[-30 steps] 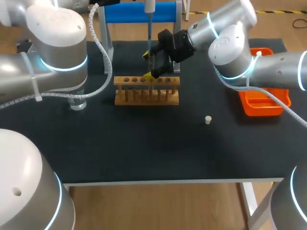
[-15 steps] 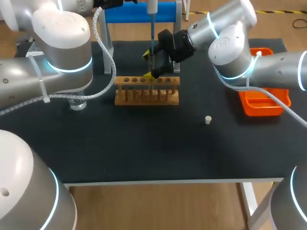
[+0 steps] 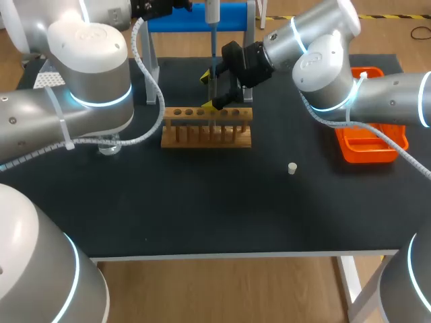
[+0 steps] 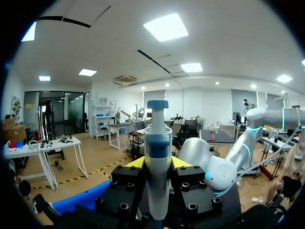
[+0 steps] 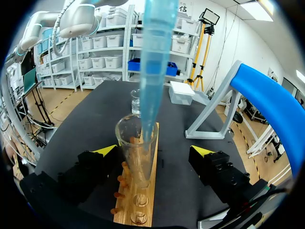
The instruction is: Invert the test tube, pick up the pipette, mount the tip to pipette, aspirate from beaker and dispense into the tube, eject the tip, return the pipette, and cap with the stopper.
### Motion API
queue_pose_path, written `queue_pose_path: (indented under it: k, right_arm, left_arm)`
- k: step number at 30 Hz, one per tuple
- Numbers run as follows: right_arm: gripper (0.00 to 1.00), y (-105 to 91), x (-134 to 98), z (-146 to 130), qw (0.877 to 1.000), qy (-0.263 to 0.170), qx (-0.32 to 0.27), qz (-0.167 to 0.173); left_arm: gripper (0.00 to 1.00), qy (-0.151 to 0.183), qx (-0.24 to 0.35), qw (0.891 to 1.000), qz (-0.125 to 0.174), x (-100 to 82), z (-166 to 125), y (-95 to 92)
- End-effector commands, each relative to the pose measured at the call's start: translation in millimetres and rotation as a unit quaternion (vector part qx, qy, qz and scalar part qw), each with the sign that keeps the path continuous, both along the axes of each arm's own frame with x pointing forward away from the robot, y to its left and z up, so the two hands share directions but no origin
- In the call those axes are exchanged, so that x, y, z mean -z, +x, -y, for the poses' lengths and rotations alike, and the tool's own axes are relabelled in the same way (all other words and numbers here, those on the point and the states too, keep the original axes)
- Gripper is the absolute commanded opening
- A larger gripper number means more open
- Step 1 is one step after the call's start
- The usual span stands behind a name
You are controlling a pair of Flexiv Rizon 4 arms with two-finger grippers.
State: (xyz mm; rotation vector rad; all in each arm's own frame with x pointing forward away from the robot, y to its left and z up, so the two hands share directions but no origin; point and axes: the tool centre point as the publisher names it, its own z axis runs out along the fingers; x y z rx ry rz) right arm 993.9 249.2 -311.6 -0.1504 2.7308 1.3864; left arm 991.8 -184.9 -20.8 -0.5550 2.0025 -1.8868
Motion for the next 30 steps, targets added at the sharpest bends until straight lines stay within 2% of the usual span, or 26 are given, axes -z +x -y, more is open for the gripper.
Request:
queue_pose_path:
  k: [1,14,30]
  right_arm:
    - [1.0,0.3,-1.1,0.5,1.0,-0.002,-0.001,-0.001]
    - [1.0,0.3,-1.1,0.5,1.0,-0.002,-0.001,-0.001]
    - [1.0,0.3,-1.1,0.5,1.0,-0.002,-0.001,-0.001]
  left_arm:
    - [0.0,-0.001,-0.001,1.0,0.002,3.4,-1.7,-0.7]
    - [0.0,0.022,-0.013,1.0,0.015,5.3,-5.5,-1.1]
    - [0.0,0.009,-0.006,1.0,0.026,2.8,0.1,-1.8]
